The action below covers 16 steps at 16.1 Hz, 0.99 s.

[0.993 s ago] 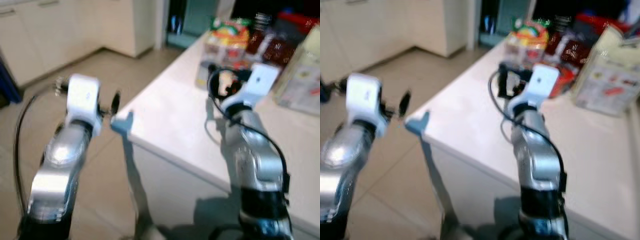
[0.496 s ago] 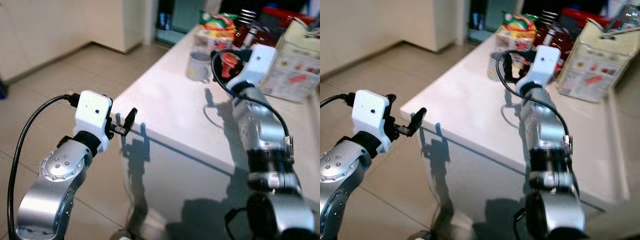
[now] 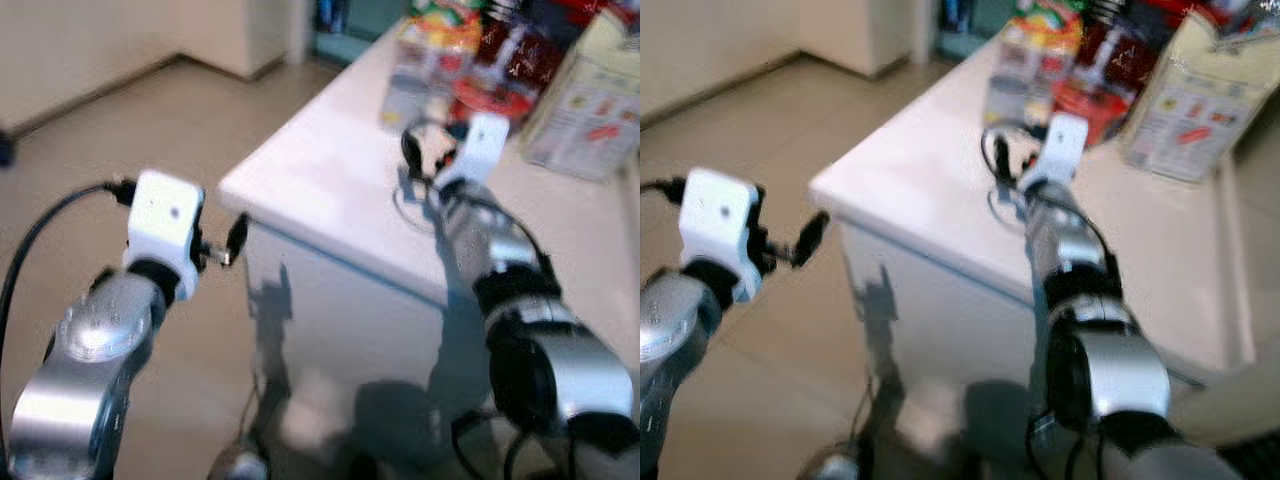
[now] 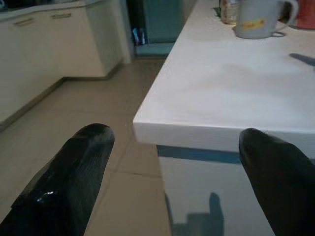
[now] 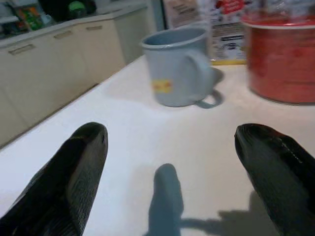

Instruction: Setting the table

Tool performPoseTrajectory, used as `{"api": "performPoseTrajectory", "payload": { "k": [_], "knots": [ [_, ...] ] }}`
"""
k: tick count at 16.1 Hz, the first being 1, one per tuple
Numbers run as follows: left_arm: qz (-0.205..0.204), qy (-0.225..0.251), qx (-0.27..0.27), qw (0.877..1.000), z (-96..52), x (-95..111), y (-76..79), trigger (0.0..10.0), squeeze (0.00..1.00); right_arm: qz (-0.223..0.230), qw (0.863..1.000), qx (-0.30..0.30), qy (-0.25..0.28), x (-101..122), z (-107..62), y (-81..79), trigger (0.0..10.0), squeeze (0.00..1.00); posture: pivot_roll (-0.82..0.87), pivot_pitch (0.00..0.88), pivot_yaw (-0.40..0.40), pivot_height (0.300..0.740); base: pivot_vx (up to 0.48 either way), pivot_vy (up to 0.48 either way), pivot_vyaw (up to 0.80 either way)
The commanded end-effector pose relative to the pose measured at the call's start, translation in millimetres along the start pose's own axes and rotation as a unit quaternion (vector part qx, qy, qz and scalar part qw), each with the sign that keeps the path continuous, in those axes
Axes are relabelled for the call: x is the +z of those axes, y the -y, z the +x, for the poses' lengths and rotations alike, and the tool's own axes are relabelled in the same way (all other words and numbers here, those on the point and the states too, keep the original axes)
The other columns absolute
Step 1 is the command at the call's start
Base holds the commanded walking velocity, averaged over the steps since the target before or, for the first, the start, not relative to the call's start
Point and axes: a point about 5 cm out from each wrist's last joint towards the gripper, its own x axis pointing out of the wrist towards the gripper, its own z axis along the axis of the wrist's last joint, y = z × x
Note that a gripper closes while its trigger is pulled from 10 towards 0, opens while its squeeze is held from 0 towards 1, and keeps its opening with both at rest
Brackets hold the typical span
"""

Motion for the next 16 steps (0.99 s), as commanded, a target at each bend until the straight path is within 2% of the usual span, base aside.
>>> {"api": "performPoseTrajectory", "payload": {
  "k": [1, 2, 3, 5, 7, 10, 11, 13, 16],
  "knots": [
    [0.010, -0.001, 0.005, 1.000, 2.6, -2, 1.5, 10.0, 0.00, 0.002, 1.000, -0.008, 0.024, 10, 1.7, 1.0, 10.0, 0.96, 0.19, 0.080, -0.104, 0.740, 0.000, 0.000, 0.00],
    [0.011, 0.001, 0.011, 1.000, 4.9, -3, 1.4, 10.0, 0.00, 0.006, 0.999, -0.006, 0.031, 13, 1.6, 0.2, 10.0, 0.86, 0.19, 0.068, -0.104, 0.740, 0.000, 0.000, 0.00],
    [0.000, 0.002, 0.030, 1.000, 16.3, -5, 0.8, 10.0, 0.00, 0.010, 0.998, 0.005, 0.067, 21, -5.8, -0.6, 10.0, 0.00, 0.17, 0.000, -0.100, 0.740, 0.000, 0.000, 0.00],
    [-0.005, 0.005, 0.035, 0.999, 23.9, -8, 0.8, 10.0, 0.00, 0.006, 0.995, 0.012, 0.094, 24, -20.4, -1.9, 10.0, 0.00, 0.14, 0.000, -0.081, 0.740, 0.000, 0.000, 0.00],
    [0.001, 0.002, 0.052, 0.999, 37.0, -18, -0.8, 10.0, 0.00, 0.001, 0.992, 0.000, 0.126, 23, -58.9, -1.3, 10.0, 0.00, 0.06, 0.000, -0.024, 0.740, 0.000, 0.000, 0.00],
    [-0.010, 0.012, 0.053, 0.998, 49.7, -20, 0.3, 10.0, 0.00, 0.001, 0.993, -0.021, 0.119, 4, -102.5, -1.5, 10.0, 0.00, 0.02, 0.000, 0.028, 0.740, 0.000, 0.000, 0.00],
    [-0.011, 0.022, 0.047, 0.999, 53.8, -17, 1.2, 10.0, 0.00, 0.002, 0.994, -0.034, 0.107, -4, -111.1, 0.3, 10.0, 0.00, 0.02, 0.000, 0.046, 0.740, 0.000, 0.000, 0.00],
    [-0.003, 0.035, 0.038, 0.999, 60.1, -14, 3.0, 10.0, 0.00, 0.003, 0.994, -0.055, 0.091, -10, -117.9, 3.9, 10.0, 0.00, 0.01, 0.000, 0.051, 0.740, 0.000, 0.000, 0.00],
    [-0.013, 0.050, 0.046, 0.998, 60.8, -13, 1.4, 10.0, 0.00, -0.037, 0.994, -0.080, 0.072, -5, -116.3, 8.0, 10.0, 0.00, 0.02, 0.000, 0.029, 0.740, 0.310, 0.000, 0.00]
  ]
}}
